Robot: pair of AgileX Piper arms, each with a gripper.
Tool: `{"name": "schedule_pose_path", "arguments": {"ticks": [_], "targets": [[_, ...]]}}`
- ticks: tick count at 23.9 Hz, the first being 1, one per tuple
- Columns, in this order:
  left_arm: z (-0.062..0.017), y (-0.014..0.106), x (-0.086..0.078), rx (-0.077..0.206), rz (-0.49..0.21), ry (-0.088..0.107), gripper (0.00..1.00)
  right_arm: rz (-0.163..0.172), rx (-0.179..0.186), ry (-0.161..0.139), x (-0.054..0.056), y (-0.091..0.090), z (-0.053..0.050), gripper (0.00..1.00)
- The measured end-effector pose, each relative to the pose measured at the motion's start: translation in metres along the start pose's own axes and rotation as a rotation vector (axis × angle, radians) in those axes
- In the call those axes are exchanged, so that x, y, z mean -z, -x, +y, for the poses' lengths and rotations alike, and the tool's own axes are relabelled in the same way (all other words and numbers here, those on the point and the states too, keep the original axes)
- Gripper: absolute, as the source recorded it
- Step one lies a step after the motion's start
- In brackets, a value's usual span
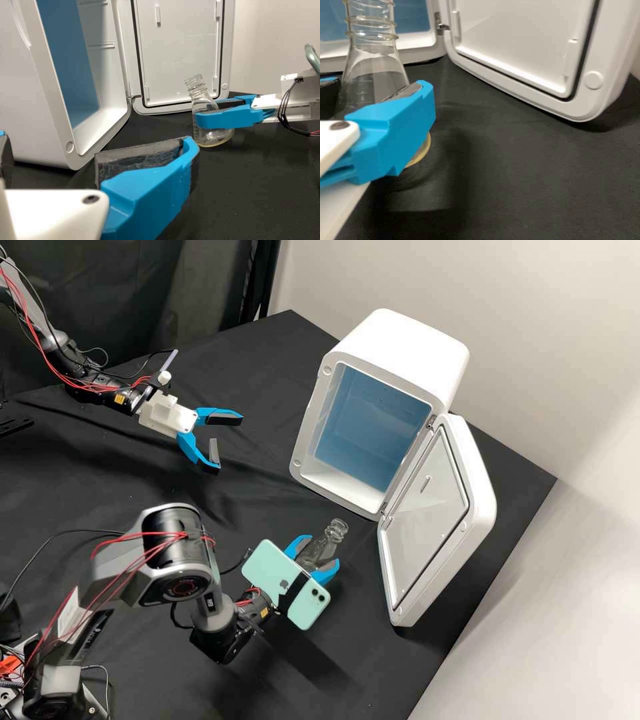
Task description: Take the flask out of the incubator
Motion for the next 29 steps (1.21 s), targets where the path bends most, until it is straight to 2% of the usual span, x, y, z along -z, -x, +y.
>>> {"name": "schedule_pose_path", "arguments": {"ticks": [2, 5, 8, 14, 15, 24, 29], "targets": [[0.0, 0.0, 0.0, 0.0, 0.0, 0.0, 1.0, 0.004, -0.022, -0.007, -0.006, -0.001, 0.003, 0.0], [-0.0002, 0.0, -0.001, 0.002, -0.006, -0.006, 1.0, 0.002, -0.036, -0.017, -0.014, -0.002, 0.004, 0.0], [0.0, 0.0, -0.002, 0.005, -0.019, -0.017, 1.0, 0.001, -0.043, -0.019, -0.015, -0.002, 0.006, 0.0], [0.0015, 0.003, -0.003, 0.001, -0.02, -0.018, 1.0, 0.001, -0.043, -0.019, -0.015, -0.002, 0.006, 0.0], [0.0015, 0.003, -0.003, 0.001, -0.02, -0.018, 1.0, 0.002, -0.043, -0.018, -0.015, -0.002, 0.006, 1.0], [0.0014, 0.003, -0.003, 0.002, -0.021, -0.013, 1.0, 0.005, -0.047, -0.014, -0.015, -0.003, 0.007, 1.0], [0.0014, 0.003, -0.003, 0.002, -0.021, -0.013, 1.0, -0.006, -0.058, -0.018, -0.018, -0.001, 0.011, 1.0]]}}
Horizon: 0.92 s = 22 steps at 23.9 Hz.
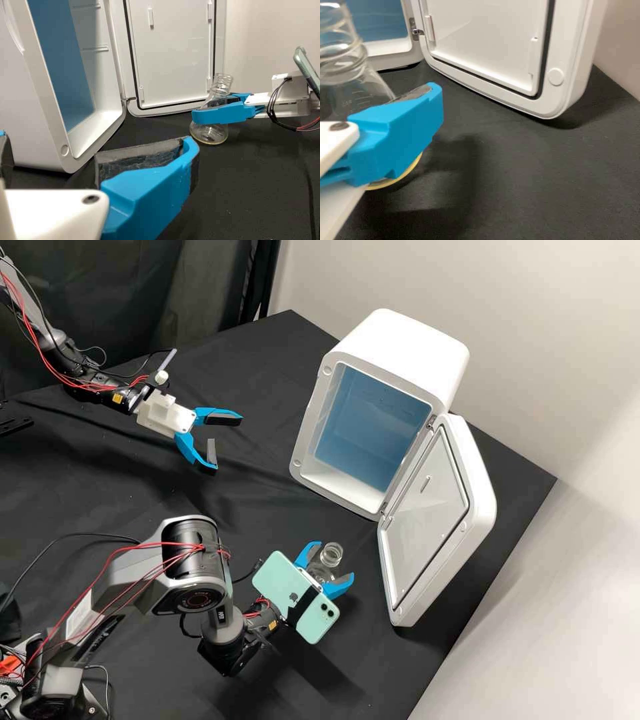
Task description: Take the flask out of the incubator
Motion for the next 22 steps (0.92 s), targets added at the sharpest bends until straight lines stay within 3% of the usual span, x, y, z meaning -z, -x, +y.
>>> {"name": "schedule_pose_path", "arguments": {"ticks": [5, 8, 13, 16, 18, 22], "targets": [[0.0, 0.0, 0.0, 0.0, 0.0, 0.0, 1.0, -0.002, -0.019, -0.023, 0.006, 0.007, 0.009, 1.0], [0.0, 0.0, 0.0, 0.0, 0.0, 0.0, 1.0, 0.0, -0.032, -0.018, 0.011, 0.013, 0.014, 1.0], [0.0, 0.0, 0.0, 0.0, 0.0, 0.0, 1.0, 0.023, -0.054, -0.015, 0.026, 0.029, 0.023, 1.0], [-0.0006, 0.0, 0.0, 0.002, 0.0, 0.0, 1.0, 0.057, -0.039, -0.02, 0.037, 0.038, 0.025, 1.0], [-0.0003, 0.001, 0.0, 0.001, 0.0, 0.0, 1.0, 0.083, -0.032, 0.004, 0.048, 0.047, 0.025, 1.0], [-0.0011, 0.001, 0.0, 0.004, 0.001, 0.001, 1.0, 0.112, -0.06, 0.03, 0.067, 0.067, 0.029, 1.0]]}}
